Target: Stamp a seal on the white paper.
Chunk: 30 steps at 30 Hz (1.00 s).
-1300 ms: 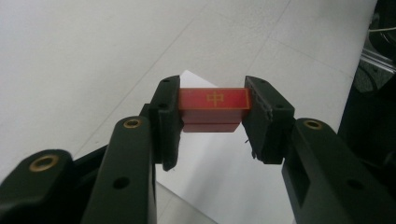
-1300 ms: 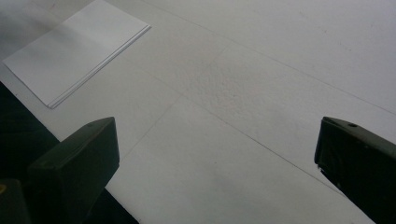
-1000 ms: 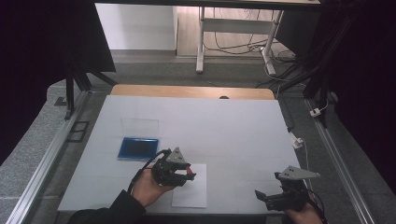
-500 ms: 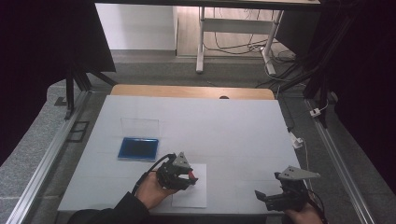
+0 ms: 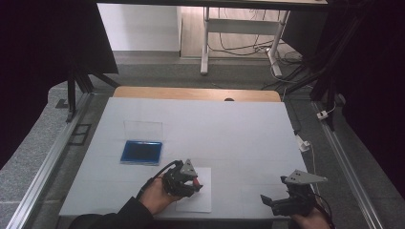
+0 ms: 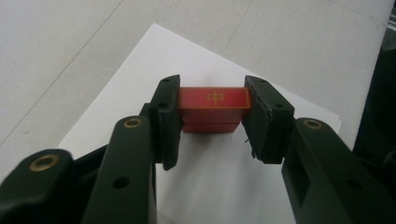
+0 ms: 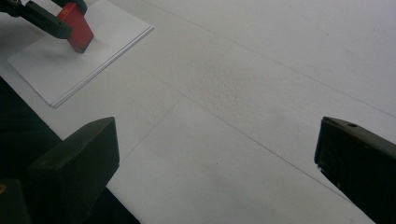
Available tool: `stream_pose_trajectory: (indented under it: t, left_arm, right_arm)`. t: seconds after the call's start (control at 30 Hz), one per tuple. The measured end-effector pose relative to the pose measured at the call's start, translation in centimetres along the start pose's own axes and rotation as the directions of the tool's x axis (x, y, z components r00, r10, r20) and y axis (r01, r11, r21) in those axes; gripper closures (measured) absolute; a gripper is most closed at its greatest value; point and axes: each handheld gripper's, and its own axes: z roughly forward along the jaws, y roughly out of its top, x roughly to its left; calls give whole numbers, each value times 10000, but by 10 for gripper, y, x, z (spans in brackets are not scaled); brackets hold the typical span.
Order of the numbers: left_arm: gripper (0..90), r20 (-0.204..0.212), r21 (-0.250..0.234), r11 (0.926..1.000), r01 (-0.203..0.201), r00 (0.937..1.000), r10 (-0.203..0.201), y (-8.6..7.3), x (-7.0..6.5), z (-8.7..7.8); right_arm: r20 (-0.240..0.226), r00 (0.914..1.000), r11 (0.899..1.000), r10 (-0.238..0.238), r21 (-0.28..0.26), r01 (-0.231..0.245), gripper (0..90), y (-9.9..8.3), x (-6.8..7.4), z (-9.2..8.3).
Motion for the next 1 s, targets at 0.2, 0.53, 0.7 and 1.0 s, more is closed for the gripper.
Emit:
stream_pose_trajectory:
  t: [0.2,0.53,0.7,1.0]
  left_arm:
    - [584,-37,-157,9999,64,10000,-65,-3,-1,1]
    - [585,-70,-173,9994,305,9995,-306,-3,-2,1]
    - [585,275,-200,9976,662,9975,-656,-4,4,1]
    - [586,-419,-17,9998,181,9990,-181,-2,-8,2]
  right_arm:
    - [-5,10000,10000,-29,23,29,0,0,0,0]
    - [7,10000,10000,-29,40,29,0,0,0,0]
    - [13,10000,10000,-24,39,24,0,0,0,0]
    - [12,10000,10000,-34,72,34,0,0,0,1]
